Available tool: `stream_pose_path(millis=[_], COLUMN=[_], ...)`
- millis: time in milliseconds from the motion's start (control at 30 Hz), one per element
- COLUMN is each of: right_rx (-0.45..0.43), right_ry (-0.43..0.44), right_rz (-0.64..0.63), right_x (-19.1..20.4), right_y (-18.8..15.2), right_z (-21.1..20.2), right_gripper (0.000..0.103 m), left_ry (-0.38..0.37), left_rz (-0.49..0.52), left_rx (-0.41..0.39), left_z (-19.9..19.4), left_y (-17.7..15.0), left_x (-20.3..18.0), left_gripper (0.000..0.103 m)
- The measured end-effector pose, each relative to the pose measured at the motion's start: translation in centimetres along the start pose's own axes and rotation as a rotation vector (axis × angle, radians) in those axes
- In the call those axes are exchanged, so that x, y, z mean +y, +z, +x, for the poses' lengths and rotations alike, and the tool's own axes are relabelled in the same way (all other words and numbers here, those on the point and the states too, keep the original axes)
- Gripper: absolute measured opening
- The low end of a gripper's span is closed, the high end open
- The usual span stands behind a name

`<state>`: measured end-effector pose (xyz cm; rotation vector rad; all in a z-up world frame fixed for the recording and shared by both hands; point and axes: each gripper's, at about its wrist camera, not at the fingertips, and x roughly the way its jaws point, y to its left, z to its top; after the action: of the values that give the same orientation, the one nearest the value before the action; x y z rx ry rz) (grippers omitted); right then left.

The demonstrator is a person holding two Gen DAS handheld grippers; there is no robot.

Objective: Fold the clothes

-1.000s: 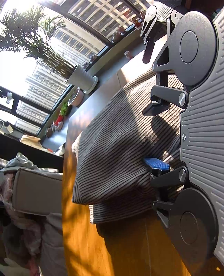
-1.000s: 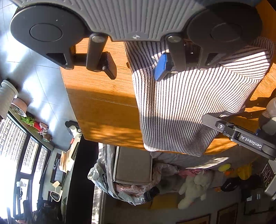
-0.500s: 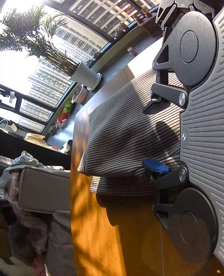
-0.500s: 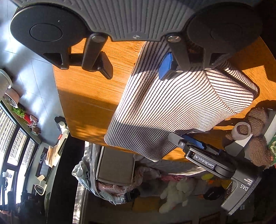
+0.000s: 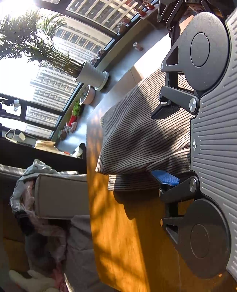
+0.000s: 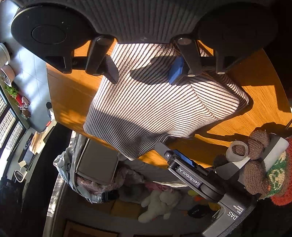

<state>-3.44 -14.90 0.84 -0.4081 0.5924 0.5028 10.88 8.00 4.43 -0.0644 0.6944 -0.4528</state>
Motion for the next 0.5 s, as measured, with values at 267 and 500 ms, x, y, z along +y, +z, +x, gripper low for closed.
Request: stream_pose_path(millis=[267,500], right_rx=[-0.045,-0.045], right_ry=[0.142,0.132], right_rz=[-0.258,-0.346], right_x=[5.2,8.4], right_y=[0.6,0.0], right_z=[-2.7,0.1], right_gripper=[0.070,0.079], left_ry=[0.049,0.054], left_rz=[0.054,0.107], left_rx=[-0.033,-0.020], left_z=[-1.4,-2.3], left_y=[0.1,-0.8], left_x=[-0.3,-0.3], left_gripper=[0.081,0.088])
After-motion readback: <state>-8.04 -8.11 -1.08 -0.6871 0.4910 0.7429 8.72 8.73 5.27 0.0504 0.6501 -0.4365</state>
